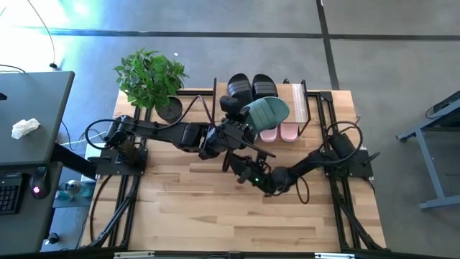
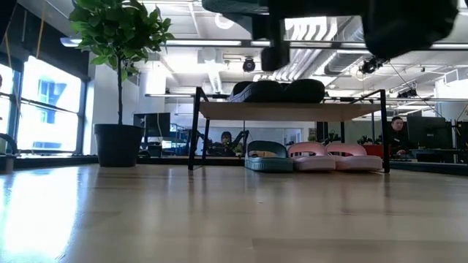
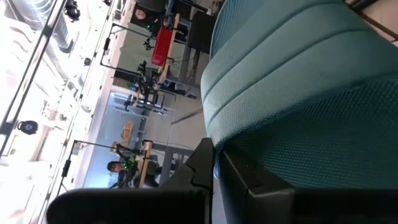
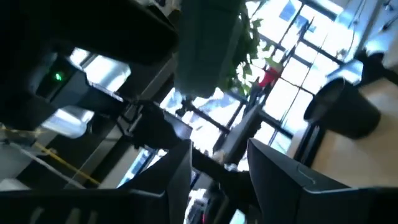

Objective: Pick and place slides into the shelf
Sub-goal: Put the green slipper under the shelf

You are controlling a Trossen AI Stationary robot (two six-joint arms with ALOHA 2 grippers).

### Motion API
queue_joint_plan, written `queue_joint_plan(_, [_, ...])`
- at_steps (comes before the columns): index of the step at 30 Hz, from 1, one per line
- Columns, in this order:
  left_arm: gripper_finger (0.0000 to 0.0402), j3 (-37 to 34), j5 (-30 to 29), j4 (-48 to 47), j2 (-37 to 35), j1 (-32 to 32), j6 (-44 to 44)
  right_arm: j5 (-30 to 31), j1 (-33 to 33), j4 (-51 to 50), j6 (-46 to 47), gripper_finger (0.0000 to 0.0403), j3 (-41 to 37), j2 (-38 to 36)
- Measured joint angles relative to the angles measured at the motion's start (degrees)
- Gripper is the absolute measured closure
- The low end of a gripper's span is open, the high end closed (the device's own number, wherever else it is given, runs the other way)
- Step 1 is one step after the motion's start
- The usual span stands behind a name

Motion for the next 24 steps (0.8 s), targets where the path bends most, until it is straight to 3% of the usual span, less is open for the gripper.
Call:
queue_joint_plan(7, [0.0401,-0.02,0.24,-0.15,0.01,0.04,-0.24,3.18,-1.55,0.07,-2.15,0.0256,2.65,0.01])
queue_joint_plan(16, [0.0401,-0.02,2.51,-0.19,0.03,0.63,-1.52,-0.28,-2.83,-0.04,-2.33,0.0256,3.69,0.03])
queue_joint_plan(24, [0.0401,-0.02,3.72,-0.48,0.05,1.63,-2.60,0.53,-2.58,0.00,-2.35,0.0256,3.69,0.03])
